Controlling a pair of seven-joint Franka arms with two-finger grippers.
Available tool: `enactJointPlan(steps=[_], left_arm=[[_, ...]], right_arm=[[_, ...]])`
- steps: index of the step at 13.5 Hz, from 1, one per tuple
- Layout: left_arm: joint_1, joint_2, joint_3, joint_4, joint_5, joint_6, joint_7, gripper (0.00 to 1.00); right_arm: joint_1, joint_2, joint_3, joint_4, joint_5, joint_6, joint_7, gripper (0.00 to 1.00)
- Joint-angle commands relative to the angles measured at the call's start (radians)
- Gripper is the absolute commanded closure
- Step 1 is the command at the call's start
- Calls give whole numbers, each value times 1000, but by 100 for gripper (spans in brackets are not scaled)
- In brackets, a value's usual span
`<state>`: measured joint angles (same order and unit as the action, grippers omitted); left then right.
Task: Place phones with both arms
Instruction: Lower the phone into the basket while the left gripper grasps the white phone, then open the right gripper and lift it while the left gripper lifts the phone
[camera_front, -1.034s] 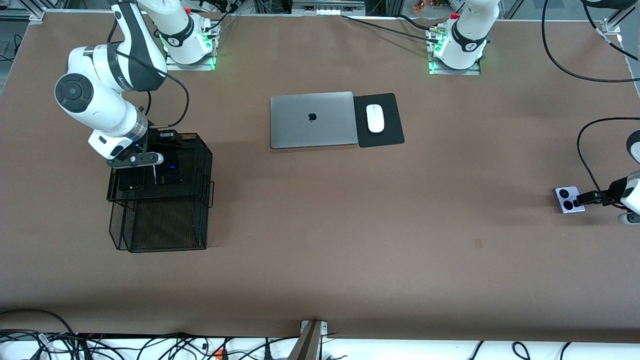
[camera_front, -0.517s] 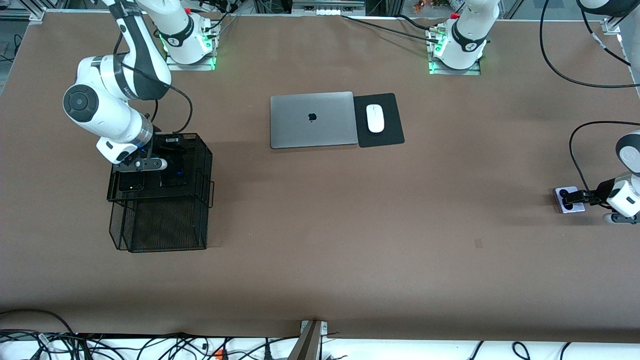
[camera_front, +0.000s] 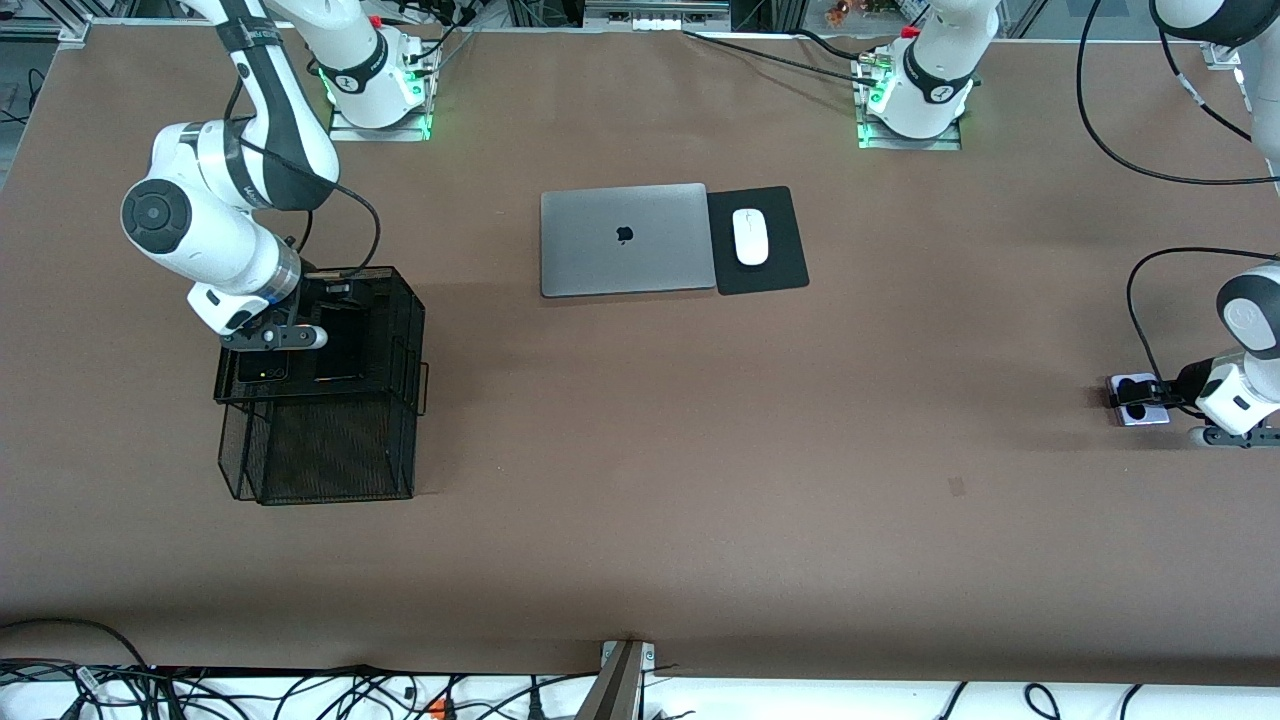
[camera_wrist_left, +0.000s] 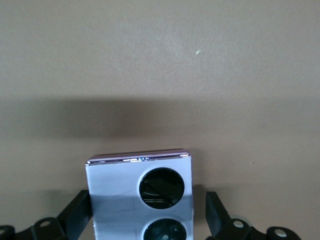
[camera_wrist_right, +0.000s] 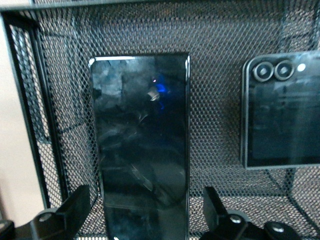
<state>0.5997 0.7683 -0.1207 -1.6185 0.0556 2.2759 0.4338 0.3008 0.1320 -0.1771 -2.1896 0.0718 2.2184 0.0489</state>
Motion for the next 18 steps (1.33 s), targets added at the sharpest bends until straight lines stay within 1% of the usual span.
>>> enactJointPlan(steps=[1, 2, 5, 6, 8, 10, 12, 13, 14, 16, 17, 18], left_arm=[[2, 19, -2, 11, -10, -7, -18, 0], [-1, 16, -2, 12, -10, -9, -44, 12], [-4, 8, -2, 18, 4, -19, -64, 62], [-6, 0, -2, 19, 6, -35, -64, 67], [-8, -36, -16, 31, 6, -125, -70, 67], [-56, -111, -14, 32, 4, -195, -78, 66], [-99, -170, -17, 34, 6, -277, -116, 66], [-139, -191, -19, 54, 4, -335, -142, 66], [-187, -192, -19, 92, 4, -404, -183, 66], [-286, -190, -16, 194, -8, -543, -268, 61], [-347, -185, -16, 225, -8, -574, -338, 61], [-415, -185, -16, 233, -8, -578, -407, 63]], right_arm=[[-3, 0, -12, 57, 17, -48, -7, 0], [-3, 1, -12, 97, 17, -99, -3, 0], [-3, 0, -13, 232, 13, -265, -1, 0], [-3, 0, -16, 266, 7, -305, -1, 0], [-3, 0, -22, 345, 0, -386, -3, 0], [-3, -2, -33, 419, -3, -469, -1, 0], [-3, -3, -33, 483, -39, -534, -1, 0], [-3, -3, -33, 513, -47, -563, -1, 0], [-5, -3, -33, 531, -47, -583, -1, 0], [-12, -6, -35, 563, -58, -608, -1, 0], [-15, -6, -33, 585, -59, -632, -1, 0], [-18, -6, -33, 605, -59, -650, -1, 0]])
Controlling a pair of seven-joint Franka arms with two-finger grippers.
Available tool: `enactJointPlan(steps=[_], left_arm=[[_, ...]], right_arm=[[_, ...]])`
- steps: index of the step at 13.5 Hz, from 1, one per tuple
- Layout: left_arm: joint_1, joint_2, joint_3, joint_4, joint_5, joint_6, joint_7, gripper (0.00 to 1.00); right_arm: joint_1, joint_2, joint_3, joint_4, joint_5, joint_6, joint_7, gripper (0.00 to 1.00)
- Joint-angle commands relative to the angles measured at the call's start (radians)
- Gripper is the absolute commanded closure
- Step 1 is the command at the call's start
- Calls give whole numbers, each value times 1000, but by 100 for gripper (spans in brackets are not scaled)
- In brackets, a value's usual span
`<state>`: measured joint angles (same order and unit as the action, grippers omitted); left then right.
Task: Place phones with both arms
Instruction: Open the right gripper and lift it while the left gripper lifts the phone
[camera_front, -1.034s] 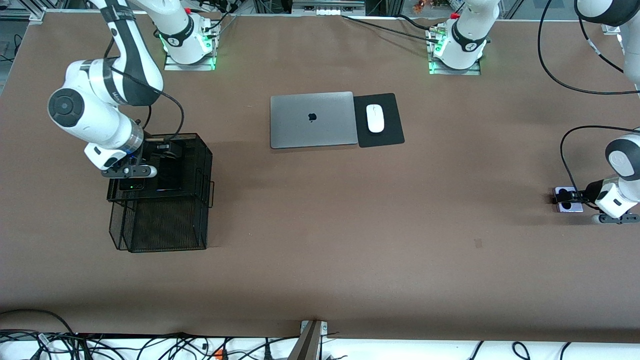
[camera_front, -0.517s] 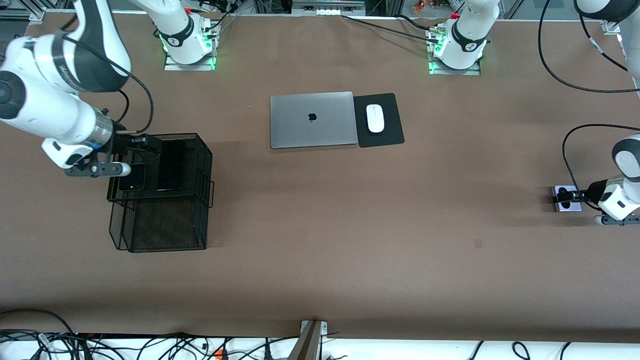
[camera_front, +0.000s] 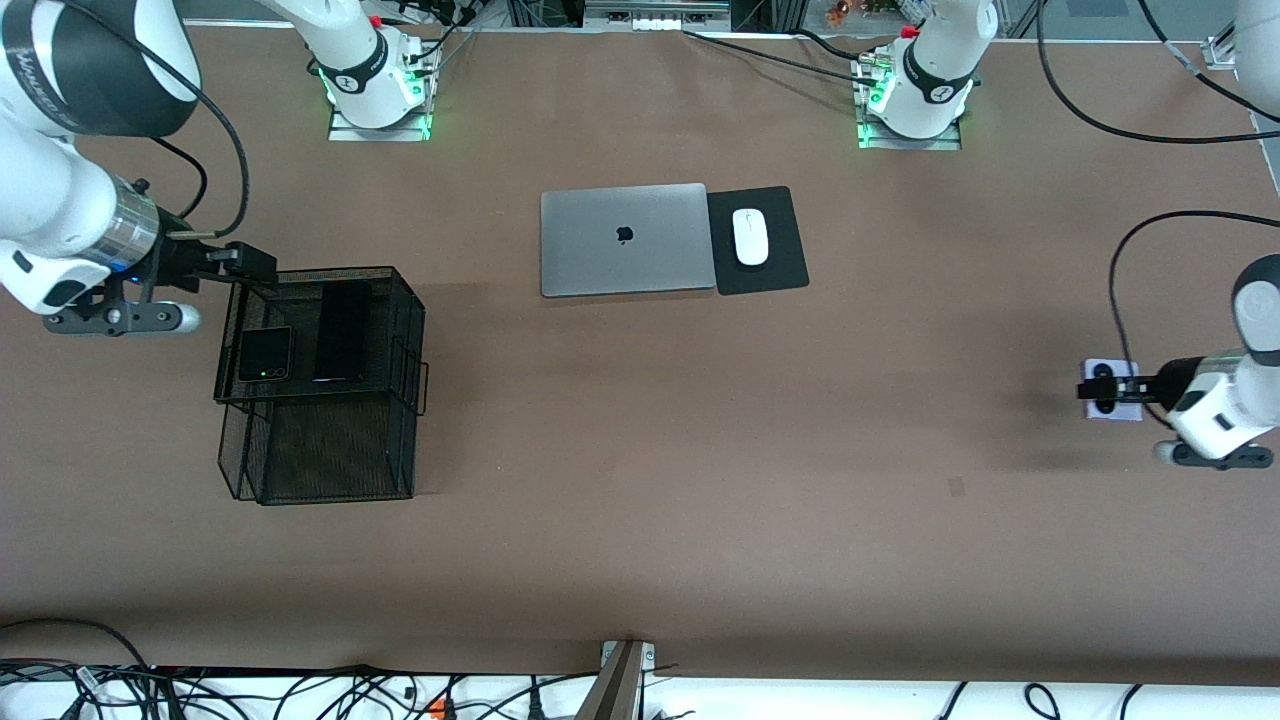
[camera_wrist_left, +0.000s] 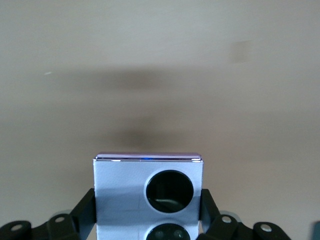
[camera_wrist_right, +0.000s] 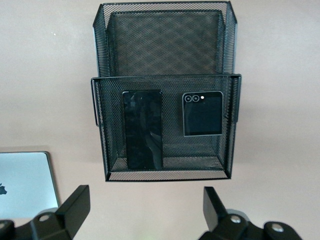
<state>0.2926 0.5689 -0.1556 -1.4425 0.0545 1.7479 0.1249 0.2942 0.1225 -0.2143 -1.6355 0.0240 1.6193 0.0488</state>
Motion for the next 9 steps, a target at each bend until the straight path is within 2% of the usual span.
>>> enactJointPlan(steps=[1, 3, 5, 9], left_arm=[[-168, 14, 19, 60, -10, -48, -161, 64], [-280, 25, 18, 60, -54, -47, -269, 65], [-390, 40, 19, 63, -184, -36, -382, 67], [-600, 94, 19, 65, -193, 83, -450, 67]], right_arm=[[-17, 3, 4, 63, -12, -64, -1, 0], [-21, 3, 4, 68, -12, -65, -1, 0], [-21, 6, 6, 68, -12, -64, 0, 0], [-21, 8, 6, 68, -13, -62, 2, 0]])
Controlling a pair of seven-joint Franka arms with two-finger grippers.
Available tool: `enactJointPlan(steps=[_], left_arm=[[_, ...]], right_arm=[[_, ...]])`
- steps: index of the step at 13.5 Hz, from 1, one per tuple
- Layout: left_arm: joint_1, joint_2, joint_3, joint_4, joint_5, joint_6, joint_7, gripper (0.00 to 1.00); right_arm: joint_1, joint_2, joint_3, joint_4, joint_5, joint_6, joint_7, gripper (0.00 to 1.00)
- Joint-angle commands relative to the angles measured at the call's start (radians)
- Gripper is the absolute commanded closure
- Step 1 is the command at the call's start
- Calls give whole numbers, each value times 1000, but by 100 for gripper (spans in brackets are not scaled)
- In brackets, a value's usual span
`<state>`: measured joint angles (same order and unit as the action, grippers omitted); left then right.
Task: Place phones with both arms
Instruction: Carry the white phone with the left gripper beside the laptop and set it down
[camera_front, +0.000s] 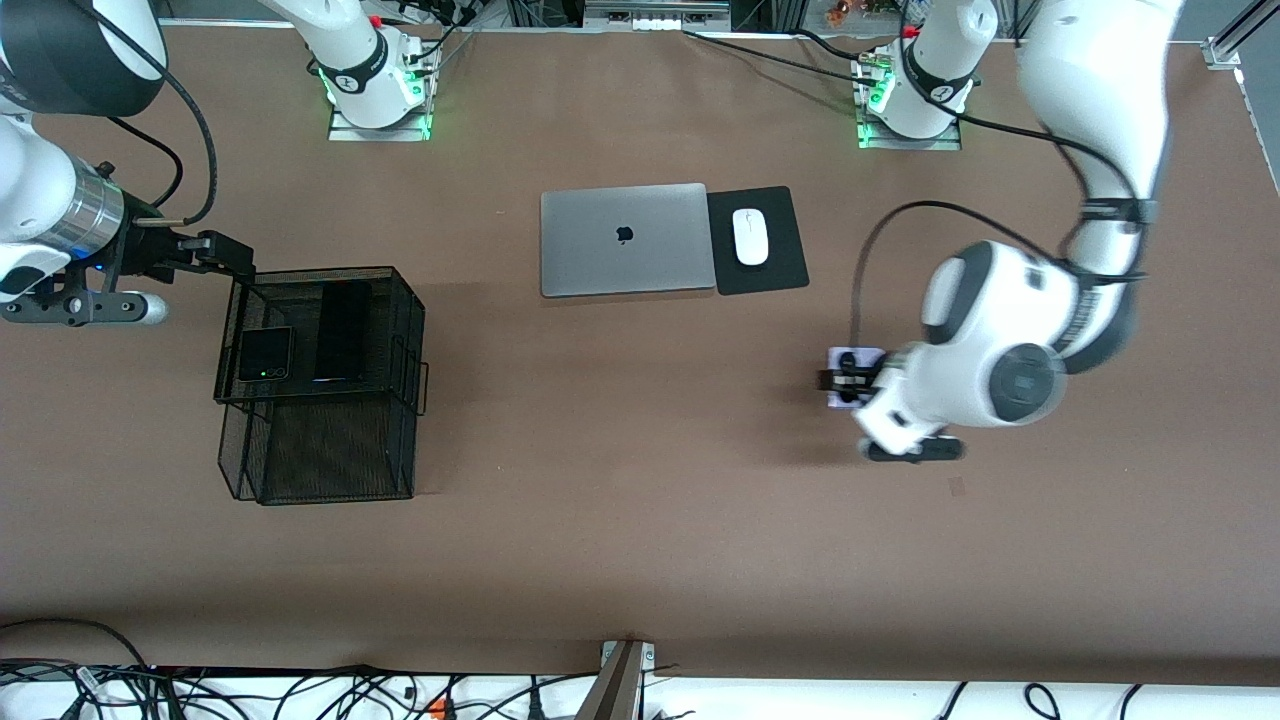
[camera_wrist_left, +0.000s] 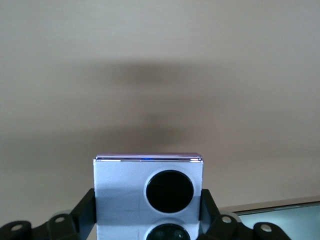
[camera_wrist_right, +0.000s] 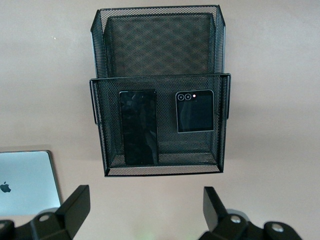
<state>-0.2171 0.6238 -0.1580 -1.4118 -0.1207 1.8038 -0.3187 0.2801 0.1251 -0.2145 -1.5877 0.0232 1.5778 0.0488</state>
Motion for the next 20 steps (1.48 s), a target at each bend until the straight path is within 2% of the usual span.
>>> enactJointPlan(steps=[1, 3, 5, 9, 11, 12, 13, 16, 18, 20], left_arm=[[-141, 57, 21, 34, -20, 60, -20, 66], [-226, 106, 21, 34, -22, 135, -28, 61], [-281, 157, 23, 33, -19, 208, -121, 60], [-341, 224, 23, 17, -7, 404, -201, 57], [-364, 252, 25, 10, -5, 440, -236, 57], [-373, 254, 25, 10, -5, 442, -259, 38], [-373, 251, 25, 10, -4, 442, -302, 0], [-369, 213, 29, 10, 0, 424, -364, 0], [-346, 133, 41, 16, -4, 306, -367, 0], [-268, 26, 57, 23, 1, 144, -355, 0]], right_arm=[[-7, 5, 6, 20, -12, -19, 2, 0], [-12, 5, 6, 20, -12, -19, 2, 0], [-38, 5, 18, 20, -14, -18, 2, 0], [-120, 4, 101, 20, -14, -15, 2, 0], [-127, 4, 112, 20, -14, -13, 3, 0], [-127, 5, 113, 18, -14, -13, 6, 0], [-127, 5, 116, 20, -16, -13, 31, 0], [-125, 11, 153, 18, -28, -10, 57, 0], [-125, 14, 176, 15, -29, -1, 98, 0], [-124, 33, 204, 14, -32, 16, 121, 0]])
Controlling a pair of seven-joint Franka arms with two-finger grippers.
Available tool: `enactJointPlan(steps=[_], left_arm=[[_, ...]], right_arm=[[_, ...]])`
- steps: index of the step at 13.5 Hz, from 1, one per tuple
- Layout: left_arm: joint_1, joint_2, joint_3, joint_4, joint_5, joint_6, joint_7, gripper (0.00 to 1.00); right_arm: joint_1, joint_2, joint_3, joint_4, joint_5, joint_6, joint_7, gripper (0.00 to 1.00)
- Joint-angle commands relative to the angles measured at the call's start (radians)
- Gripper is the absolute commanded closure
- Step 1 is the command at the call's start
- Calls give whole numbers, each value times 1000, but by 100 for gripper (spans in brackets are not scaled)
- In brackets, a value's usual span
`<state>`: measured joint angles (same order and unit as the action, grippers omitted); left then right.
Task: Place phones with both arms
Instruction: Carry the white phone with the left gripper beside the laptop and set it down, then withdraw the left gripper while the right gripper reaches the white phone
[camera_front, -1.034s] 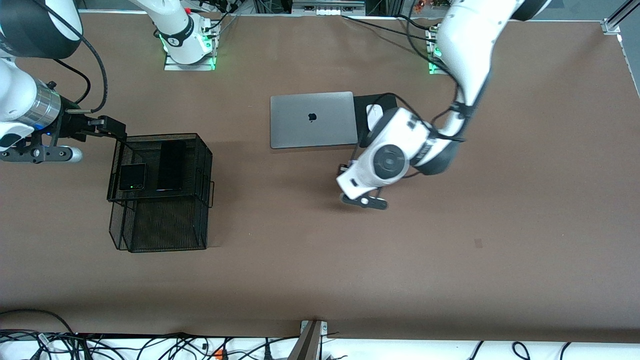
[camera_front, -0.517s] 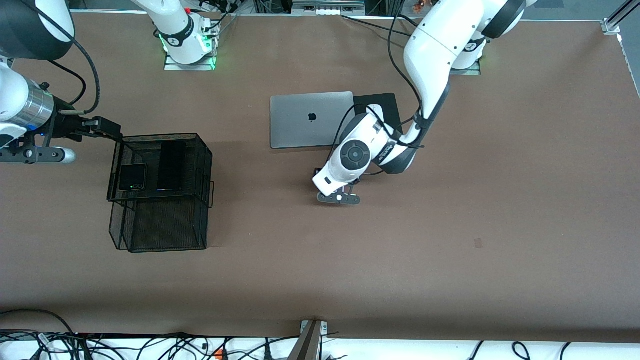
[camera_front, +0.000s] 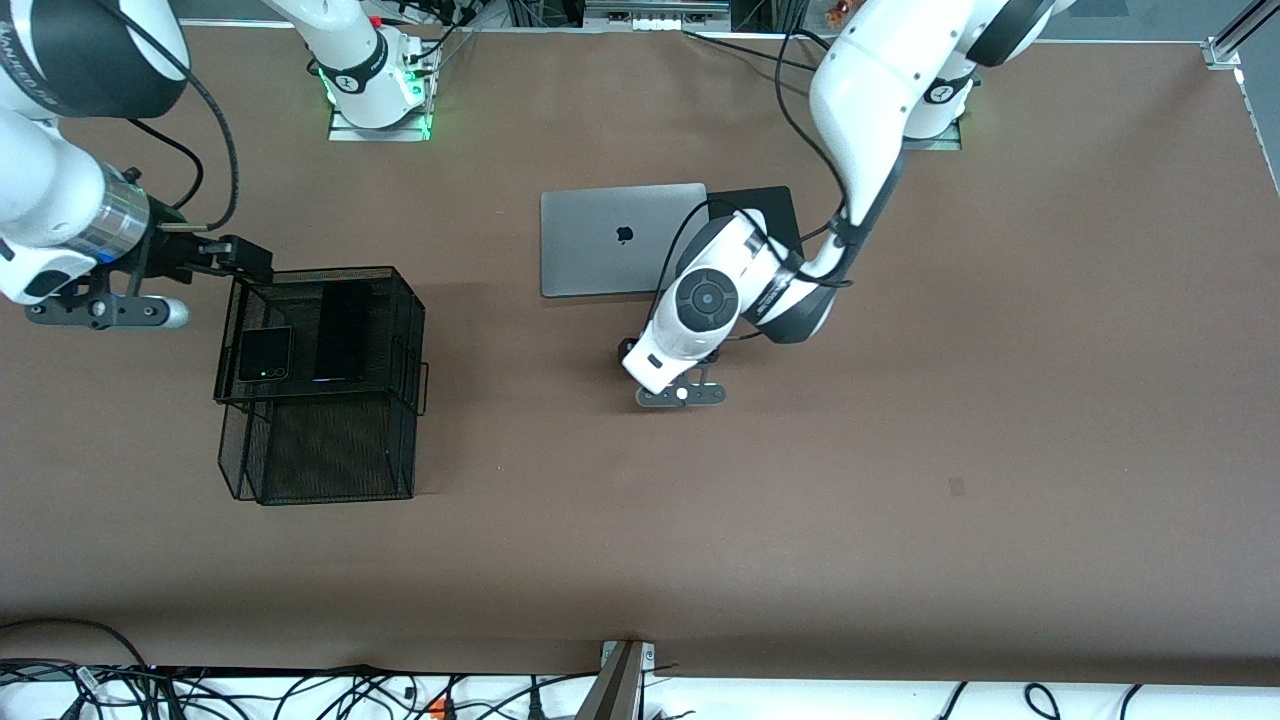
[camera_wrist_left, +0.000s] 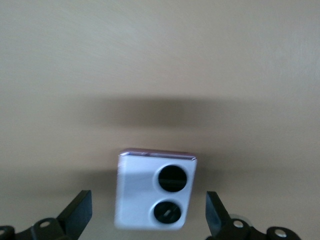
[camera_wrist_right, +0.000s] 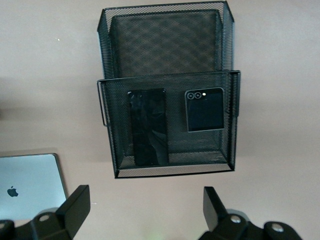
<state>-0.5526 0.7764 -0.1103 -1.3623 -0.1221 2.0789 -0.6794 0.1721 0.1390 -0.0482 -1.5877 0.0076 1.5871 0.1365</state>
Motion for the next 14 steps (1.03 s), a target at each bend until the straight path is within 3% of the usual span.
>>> enactJointPlan(steps=[1, 6, 10, 12, 14], left_arm=[[120, -178, 14, -24, 25, -199, 11, 0], [321, -356, 14, -20, 186, -395, 223, 0], [479, -479, 14, -21, 173, -419, 480, 0], [532, -535, 9, -35, 162, -445, 520, 0], [562, -633, 33, -104, 89, -444, 517, 0]], right_arm=[[-14, 28, 47, 12, -17, 22, 49, 0], [24, 77, 120, 11, -17, 79, 204, 0], [99, 148, 177, 14, -17, 181, 424, 0], [150, 203, 206, 15, -20, 270, 542, 0], [225, 273, 229, 27, -87, 338, 651, 0]])
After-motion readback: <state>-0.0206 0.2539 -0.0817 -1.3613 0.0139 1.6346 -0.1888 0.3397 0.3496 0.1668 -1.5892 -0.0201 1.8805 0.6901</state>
